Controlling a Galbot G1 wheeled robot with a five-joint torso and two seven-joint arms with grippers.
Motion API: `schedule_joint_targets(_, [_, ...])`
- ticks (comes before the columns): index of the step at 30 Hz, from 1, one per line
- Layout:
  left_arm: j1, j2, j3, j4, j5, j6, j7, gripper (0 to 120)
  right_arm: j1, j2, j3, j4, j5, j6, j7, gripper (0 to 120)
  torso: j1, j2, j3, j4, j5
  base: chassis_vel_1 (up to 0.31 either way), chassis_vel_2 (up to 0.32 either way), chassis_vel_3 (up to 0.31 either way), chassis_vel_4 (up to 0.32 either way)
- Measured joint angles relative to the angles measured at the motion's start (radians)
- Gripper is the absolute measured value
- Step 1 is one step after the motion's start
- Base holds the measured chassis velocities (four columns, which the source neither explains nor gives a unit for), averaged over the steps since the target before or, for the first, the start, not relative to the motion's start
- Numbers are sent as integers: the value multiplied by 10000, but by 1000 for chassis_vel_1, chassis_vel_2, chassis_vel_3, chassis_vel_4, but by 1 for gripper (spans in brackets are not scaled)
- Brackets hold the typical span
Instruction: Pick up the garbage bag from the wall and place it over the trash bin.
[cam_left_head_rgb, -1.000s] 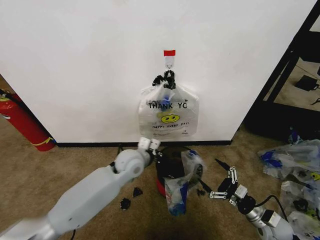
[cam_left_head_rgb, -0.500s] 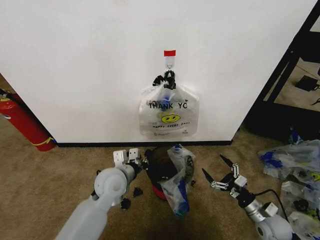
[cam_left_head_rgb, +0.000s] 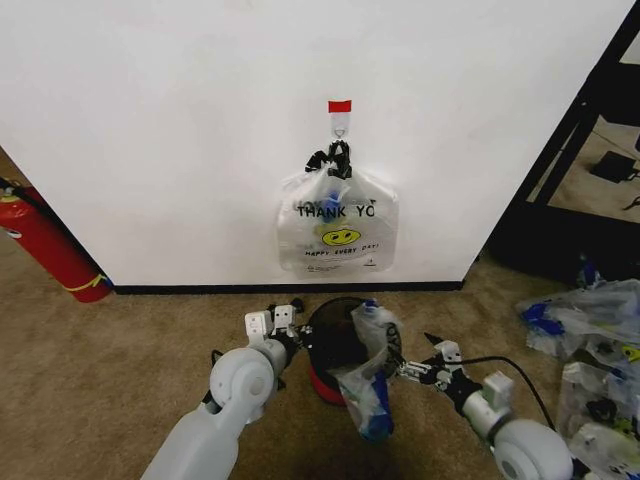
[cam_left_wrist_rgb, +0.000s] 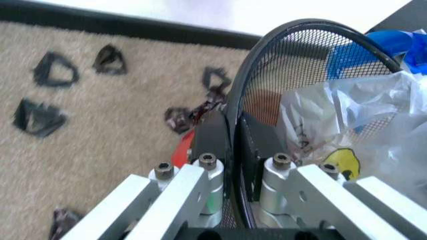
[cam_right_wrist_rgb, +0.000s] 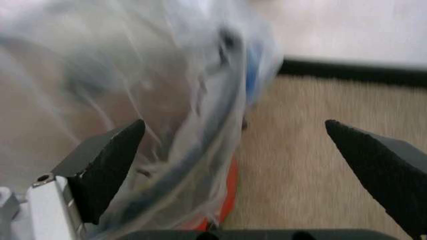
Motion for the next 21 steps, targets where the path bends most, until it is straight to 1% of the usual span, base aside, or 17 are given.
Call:
schedule_joint_targets(1, [-18, 27, 36, -30, 50, -34, 80, 4, 40, 9, 16, 41, 212, -269, 139, 100, 0, 0, 0, -4, 1, 0, 0, 0, 0])
schedule_joint_targets(2, [-18, 27, 36, -30, 50, -34, 80, 4, 40, 9, 16, 41, 212, -269, 139, 100, 0, 0, 0, -4, 1, 0, 0, 0, 0])
schedule_joint_targets(5, [1, 127, 80, -206, 241, -138, 289, 4, 208, 41, 52, 126, 976, -955, 480, 100, 0, 0, 0, -10, 2, 0, 0, 0, 0])
schedule_joint_targets(7, [41, 206, 96, -313, 414, -198, 402, 4, 284, 78, 73, 153, 1312, -1212, 549, 100, 0, 0, 0, -5, 2, 0, 0, 0, 0])
schedule_joint_targets(10, [76, 290, 121, -400, 610, -301, 561, 4, 328, 133, 80, 154, 1490, -1334, 574, 98, 0, 0, 0, -3, 3, 0, 0, 0, 0])
schedule_joint_targets(11, [97, 330, 144, -437, 707, -362, 651, 4, 335, 157, 80, 155, 1544, -1360, 575, 97, 0, 0, 0, -4, 3, 0, 0, 0, 0])
schedule_joint_targets(13, [141, 373, 178, -505, 839, -481, 802, 4, 336, 206, 80, 169, 1609, -1391, 572, 87, 0, 0, 0, -6, 3, 0, 0, 0, 0])
schedule_joint_targets(14, [174, 387, 192, -538, 922, -554, 888, 4, 331, 231, 80, 189, 1624, -1427, 570, 86, 0, 0, 0, -6, 3, 0, 0, 0, 0])
schedule_joint_targets(15, [205, 395, 199, -558, 1018, -614, 963, 4, 323, 248, 83, 211, 1638, -1460, 569, 79, 0, 0, 0, -6, 3, 0, 0, 0, 0])
schedule_joint_targets(16, [240, 404, 213, -574, 1156, -692, 1059, 4, 311, 257, 93, 233, 1655, -1483, 569, 75, 0, 0, 0, -4, 3, 0, 0, 0, 0])
schedule_joint_targets(17, [240, 404, 213, -574, 1156, -692, 1059, 4, 311, 257, 93, 233, 1655, -1483, 569, 75, 0, 0, 0, -4, 3, 0, 0, 0, 0])
schedule_joint_targets(21, [398, 435, 305, -656, 1670, -958, 1355, 4, 218, 298, 156, 312, 1736, -1472, 532, 57, 0, 0, 0, -6, 3, 0, 0, 0, 0])
